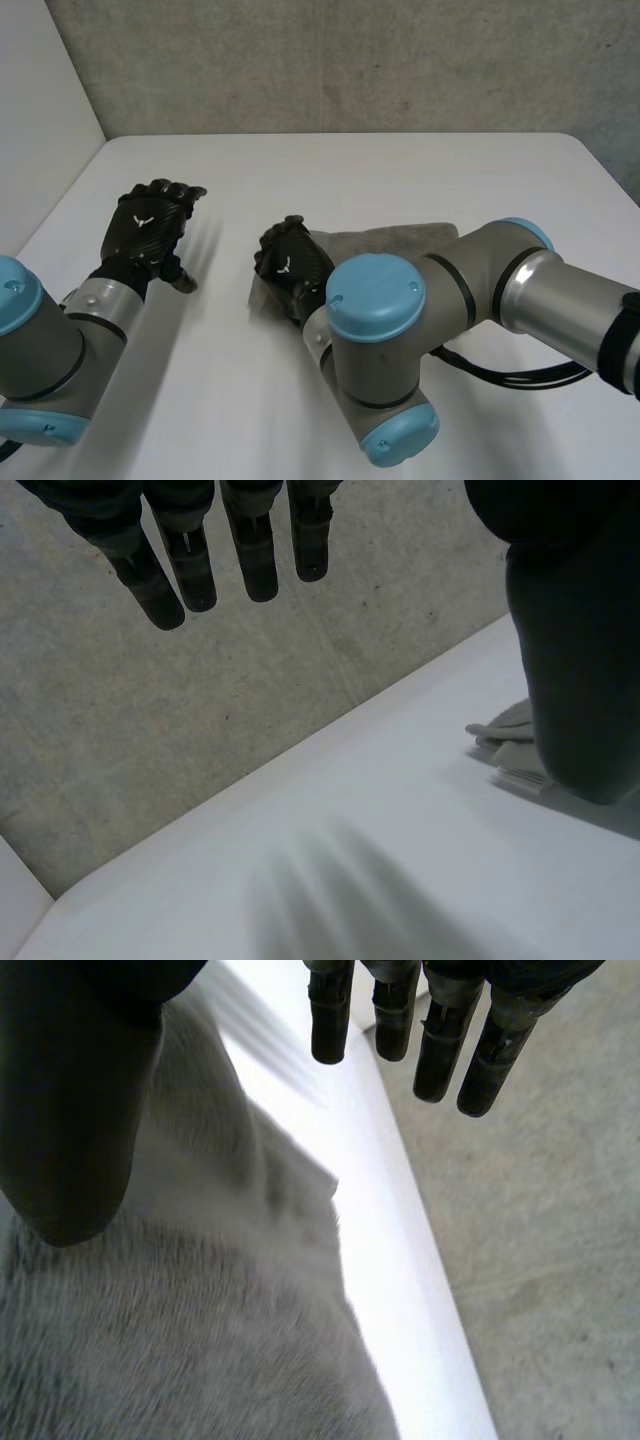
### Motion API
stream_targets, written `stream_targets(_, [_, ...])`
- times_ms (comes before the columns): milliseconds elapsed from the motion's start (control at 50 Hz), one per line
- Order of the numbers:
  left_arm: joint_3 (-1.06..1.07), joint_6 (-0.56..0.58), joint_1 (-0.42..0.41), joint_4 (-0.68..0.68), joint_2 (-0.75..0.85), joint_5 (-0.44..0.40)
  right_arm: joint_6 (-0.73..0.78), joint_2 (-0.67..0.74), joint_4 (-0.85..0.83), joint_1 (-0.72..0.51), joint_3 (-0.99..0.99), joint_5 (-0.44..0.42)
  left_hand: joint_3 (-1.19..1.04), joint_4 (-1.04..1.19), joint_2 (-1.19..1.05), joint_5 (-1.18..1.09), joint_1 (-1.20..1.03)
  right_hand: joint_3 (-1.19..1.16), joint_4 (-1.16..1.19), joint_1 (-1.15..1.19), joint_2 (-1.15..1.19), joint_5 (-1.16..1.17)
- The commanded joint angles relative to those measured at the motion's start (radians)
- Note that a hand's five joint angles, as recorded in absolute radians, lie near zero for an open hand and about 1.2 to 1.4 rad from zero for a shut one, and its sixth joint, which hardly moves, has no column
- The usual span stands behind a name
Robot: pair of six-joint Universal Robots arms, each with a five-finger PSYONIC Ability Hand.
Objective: Fold the towel.
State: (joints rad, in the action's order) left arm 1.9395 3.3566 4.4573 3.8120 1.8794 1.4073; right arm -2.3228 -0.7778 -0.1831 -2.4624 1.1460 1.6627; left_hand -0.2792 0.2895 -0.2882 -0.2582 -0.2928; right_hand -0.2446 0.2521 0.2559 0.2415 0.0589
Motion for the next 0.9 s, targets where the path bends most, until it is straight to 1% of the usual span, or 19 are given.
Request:
stream_targets(20, [-0.001,0.000,-0.003,0.000,0.010,-0.001,-0.024,-0.089,0.059,0.079,0.060,0.038,0.054,-0.064,0.063,0.208,0.068,0.070,-0.078,-0.081,-0.067,-0.059])
stream_targets(160, [0.001,0.000,-0.009,0.000,0.021,-0.001,-0.160,-0.308,0.056,0.258,0.329,-0.003,0.051,-0.061,0.060,0.205,0.065,0.070,-0.078,-0.081,-0.067,-0.059])
stream_targets(280, [0.001,0.001,-0.015,0.000,0.029,-0.001,-0.176,-0.359,0.016,0.396,0.486,-0.089,0.051,-0.061,0.060,0.205,0.065,-0.005,-0.003,-0.007,0.008,0.016])
stream_targets(320, [0.001,0.001,-0.026,0.000,0.038,-0.001,-0.176,-0.362,-0.009,0.468,0.552,-0.150,0.051,-0.061,0.060,0.205,0.065,-0.154,0.146,0.142,0.157,0.165])
stream_targets(340, [0.001,0.001,-0.026,0.000,0.038,-0.001,-0.176,-0.362,-0.009,0.468,0.552,-0.150,0.051,-0.061,0.060,0.205,0.065,-0.155,0.147,0.143,0.158,0.166])
stream_targets(380, [0.001,0.001,-0.030,0.000,0.041,-0.001,-0.181,-0.357,-0.019,0.511,0.589,-0.181,0.054,-0.064,0.063,0.208,0.068,-0.350,0.343,0.339,0.353,0.361])
stream_targets(400, [0.001,0.001,-0.032,0.000,0.044,-0.001,-0.181,-0.357,-0.019,0.511,0.589,-0.181,0.054,-0.064,0.063,0.208,0.068,-0.351,0.344,0.340,0.354,0.362])
stream_targets(440, [0.001,0.001,-0.035,0.000,0.046,-0.001,-0.187,-0.345,-0.021,0.539,0.600,-0.192,0.054,-0.064,0.063,0.208,0.068,-0.570,0.563,0.559,0.573,0.581])
stream_targets(460, [0.001,0.001,-0.038,0.000,0.046,-0.001,-0.187,-0.345,-0.021,0.539,0.600,-0.192,0.054,-0.064,0.063,0.208,0.068,-0.571,0.564,0.560,0.574,0.583])
stream_targets(480, [0.001,0.001,-0.039,0.000,0.046,-0.001,-0.187,-0.336,-0.021,0.552,0.597,-0.186,0.054,-0.064,0.063,0.208,0.068,-0.824,0.817,0.813,0.827,0.835])
stream_targets(500, [0.001,0.001,-0.039,0.000,0.046,-0.001,-0.187,-0.336,-0.021,0.553,0.597,-0.186,0.054,-0.064,0.063,0.208,0.068,-0.827,0.819,0.816,0.830,0.838])
stream_targets(520, [0.001,0.001,-0.039,-0.002,0.046,0.001,-0.187,-0.328,-0.024,0.565,0.589,-0.182,0.054,-0.064,0.063,0.208,0.068,-1.148,1.141,1.137,1.151,1.160])
stream_targets(540, [0.004,0.001,-0.039,0.000,0.044,-0.001,-0.187,-0.330,-0.030,0.571,0.583,-0.181,0.057,-0.067,0.066,0.210,0.070,-1.152,1.144,1.140,1.155,1.163])
stream_targets(660, [0.001,0.001,-0.041,0.000,0.029,0.001,-0.187,-0.396,-0.061,0.559,0.544,-0.172,0.057,-0.067,0.066,0.210,0.071,-1.152,1.144,1.140,1.155,1.163])
stream_targets(720, [-0.016,-0.003,-0.053,-0.005,0.015,0.004,-0.193,-0.452,-0.053,0.510,0.486,-0.169,0.060,-0.070,0.069,0.213,0.073,-1.152,1.144,1.140,1.155,1.163])
stream_targets(760, [-0.045,-0.009,-0.079,-0.012,-0.008,0.007,-0.207,-0.448,-0.049,0.380,0.404,-0.173,0.054,-0.064,0.063,0.208,0.068,-1.152,1.144,1.140,1.155,1.163])
stream_targets(780, [-0.045,-0.010,-0.079,-0.012,-0.008,0.007,-0.207,-0.448,-0.048,0.379,0.403,-0.173,0.054,-0.064,0.063,0.208,0.068,-1.152,1.144,1.140,1.155,1.163])
stream_targets(800, [-0.059,-0.010,-0.090,-0.015,-0.023,0.012,-0.210,-0.428,-0.041,0.314,0.350,-0.173,0.054,-0.064,0.063,0.208,0.068,-1.152,1.144,1.140,1.155,1.163])
stream_targets(900, [-0.097,-0.016,-0.104,-0.012,-0.060,0.025,-0.198,-0.258,0.017,0.150,0.178,-0.189,0.054,-0.064,0.063,0.207,0.068,-1.152,1.144,1.140,1.155,1.163])
